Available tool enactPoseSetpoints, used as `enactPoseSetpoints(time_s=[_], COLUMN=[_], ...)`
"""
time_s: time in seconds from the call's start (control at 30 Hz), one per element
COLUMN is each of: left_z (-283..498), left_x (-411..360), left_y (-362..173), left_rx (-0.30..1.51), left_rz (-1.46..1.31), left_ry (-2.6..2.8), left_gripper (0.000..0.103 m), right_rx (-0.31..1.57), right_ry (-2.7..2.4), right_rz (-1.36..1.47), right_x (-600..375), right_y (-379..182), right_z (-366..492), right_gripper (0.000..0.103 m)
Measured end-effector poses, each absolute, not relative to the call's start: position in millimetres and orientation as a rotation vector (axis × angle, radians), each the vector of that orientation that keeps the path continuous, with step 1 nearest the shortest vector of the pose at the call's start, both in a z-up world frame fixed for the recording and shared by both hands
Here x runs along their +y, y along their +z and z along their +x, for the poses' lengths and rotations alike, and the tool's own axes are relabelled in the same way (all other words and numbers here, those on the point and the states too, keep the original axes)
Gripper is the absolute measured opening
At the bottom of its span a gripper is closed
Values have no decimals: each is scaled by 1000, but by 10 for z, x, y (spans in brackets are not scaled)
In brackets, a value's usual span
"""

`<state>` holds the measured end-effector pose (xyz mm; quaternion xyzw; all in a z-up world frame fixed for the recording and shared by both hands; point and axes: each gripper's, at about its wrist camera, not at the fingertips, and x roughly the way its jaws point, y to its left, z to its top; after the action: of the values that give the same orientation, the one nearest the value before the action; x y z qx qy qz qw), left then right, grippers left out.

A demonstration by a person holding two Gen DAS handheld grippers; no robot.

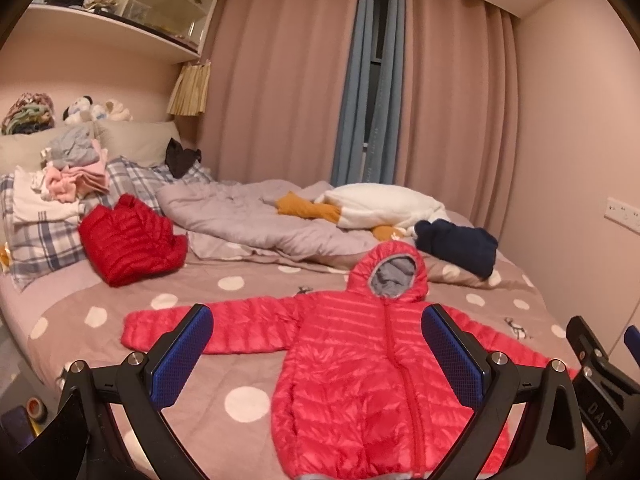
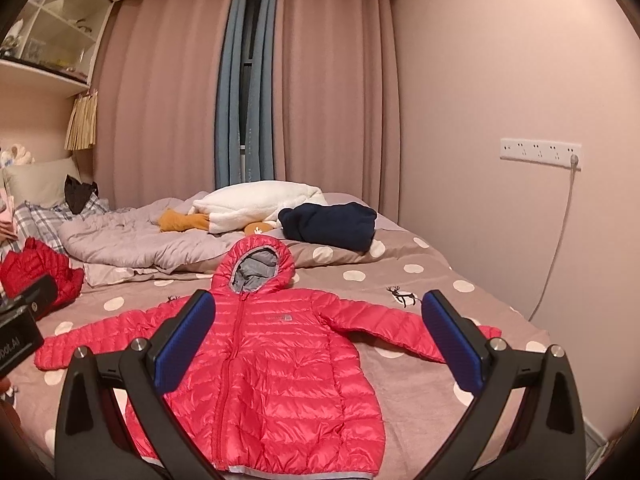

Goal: Fold large clothes

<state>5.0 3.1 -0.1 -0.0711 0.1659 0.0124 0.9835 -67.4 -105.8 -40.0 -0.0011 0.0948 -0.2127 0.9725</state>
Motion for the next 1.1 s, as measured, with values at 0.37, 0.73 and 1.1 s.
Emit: enactPoseSetpoints(time_s=[0.37,0.73,1.1], left_z=[35,-52,-78], left_x=[173,373,534], left_y=[28,16,-20], left_rx=[319,295,278], left_rz=[-200,-255,-321], left_ry=[28,30,55], left_gripper=[103,103,103], right_rx=[202,185,194], right_ry=[-409,-388,-379], right_rz=[47,7,22], right_x=[-1001,-889,-823], right_y=[-362,-290,-332], right_z=[-712,-715,-667], right_gripper=[103,103,103])
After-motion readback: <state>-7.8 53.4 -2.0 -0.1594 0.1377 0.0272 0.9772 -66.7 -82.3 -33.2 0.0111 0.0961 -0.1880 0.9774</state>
